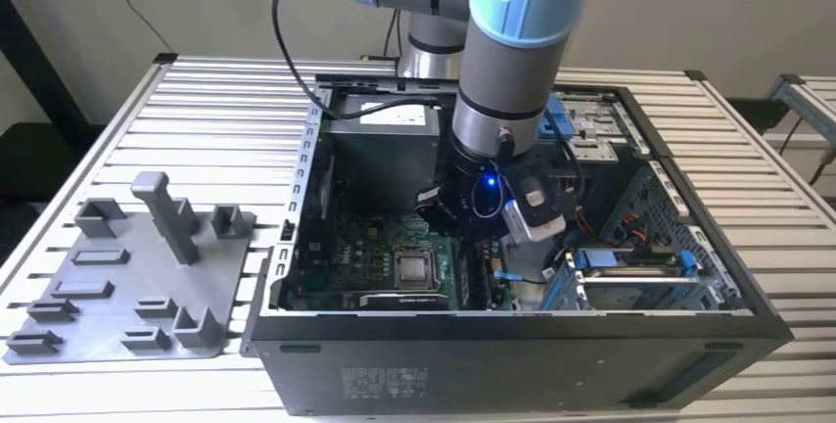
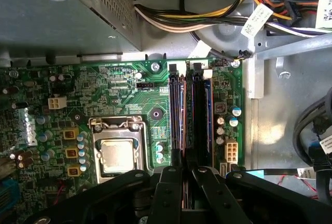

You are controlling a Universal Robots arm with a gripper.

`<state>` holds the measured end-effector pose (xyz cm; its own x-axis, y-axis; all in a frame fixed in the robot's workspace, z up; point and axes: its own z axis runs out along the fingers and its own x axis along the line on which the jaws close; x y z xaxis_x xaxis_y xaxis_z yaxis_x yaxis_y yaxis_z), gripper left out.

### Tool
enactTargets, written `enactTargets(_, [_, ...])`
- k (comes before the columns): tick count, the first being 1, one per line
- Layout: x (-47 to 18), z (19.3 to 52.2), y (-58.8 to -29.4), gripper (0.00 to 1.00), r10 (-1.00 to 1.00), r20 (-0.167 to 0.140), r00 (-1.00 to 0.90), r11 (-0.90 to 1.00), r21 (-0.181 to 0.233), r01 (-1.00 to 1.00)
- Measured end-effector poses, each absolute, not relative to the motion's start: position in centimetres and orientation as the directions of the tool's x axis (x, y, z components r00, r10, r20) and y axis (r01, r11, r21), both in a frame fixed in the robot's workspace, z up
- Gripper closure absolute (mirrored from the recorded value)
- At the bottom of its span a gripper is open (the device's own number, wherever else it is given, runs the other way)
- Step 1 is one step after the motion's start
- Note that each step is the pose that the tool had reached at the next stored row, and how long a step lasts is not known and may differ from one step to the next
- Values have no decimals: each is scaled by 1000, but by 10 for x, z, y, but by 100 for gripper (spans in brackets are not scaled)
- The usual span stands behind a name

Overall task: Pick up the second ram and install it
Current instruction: 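Insert the second ram into the second slot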

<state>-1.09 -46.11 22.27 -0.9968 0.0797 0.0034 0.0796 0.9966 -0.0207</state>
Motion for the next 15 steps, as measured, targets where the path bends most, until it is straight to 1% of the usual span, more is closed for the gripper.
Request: enactTargets(15, [-11, 222, -461, 86, -4, 1, -1000, 1000, -21, -4])
